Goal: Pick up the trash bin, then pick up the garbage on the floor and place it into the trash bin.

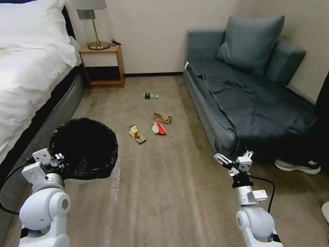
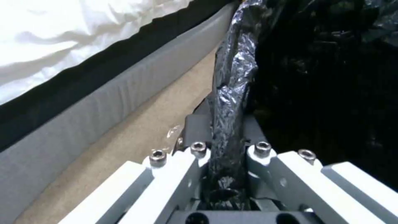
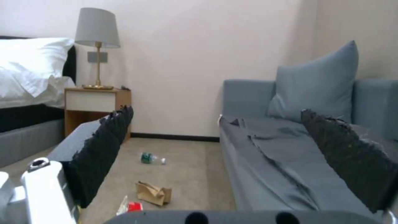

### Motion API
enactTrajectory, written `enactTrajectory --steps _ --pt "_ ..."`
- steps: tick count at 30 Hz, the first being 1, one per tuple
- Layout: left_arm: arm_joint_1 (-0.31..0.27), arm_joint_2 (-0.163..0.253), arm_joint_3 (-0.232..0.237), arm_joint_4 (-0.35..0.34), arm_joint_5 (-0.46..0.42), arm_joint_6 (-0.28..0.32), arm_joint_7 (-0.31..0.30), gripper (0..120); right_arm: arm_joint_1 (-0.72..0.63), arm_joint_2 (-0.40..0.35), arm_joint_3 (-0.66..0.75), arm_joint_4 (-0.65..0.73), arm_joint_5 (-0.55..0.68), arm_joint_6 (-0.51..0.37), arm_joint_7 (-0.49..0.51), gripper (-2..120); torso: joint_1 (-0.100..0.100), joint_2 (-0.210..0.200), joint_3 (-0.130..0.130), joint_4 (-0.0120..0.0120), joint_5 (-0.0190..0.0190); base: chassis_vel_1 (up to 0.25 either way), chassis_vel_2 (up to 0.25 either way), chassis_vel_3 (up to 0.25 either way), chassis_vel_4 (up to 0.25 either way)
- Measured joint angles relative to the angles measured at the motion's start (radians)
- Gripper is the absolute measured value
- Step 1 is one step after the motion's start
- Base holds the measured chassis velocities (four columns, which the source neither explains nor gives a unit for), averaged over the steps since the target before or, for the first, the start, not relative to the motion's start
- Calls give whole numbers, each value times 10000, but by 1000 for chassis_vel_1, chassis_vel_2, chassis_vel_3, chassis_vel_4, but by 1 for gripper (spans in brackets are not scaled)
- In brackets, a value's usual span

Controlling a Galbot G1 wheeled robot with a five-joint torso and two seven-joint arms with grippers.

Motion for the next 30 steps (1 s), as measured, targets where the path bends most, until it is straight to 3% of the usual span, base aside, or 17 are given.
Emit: enactTrajectory --steps 30 --pt "38 -7 -51 65 187 -114 103 4 43 9 20 -158 -7 11 -122 100 0 0 0 -1 -1 -95 96 97 -93"
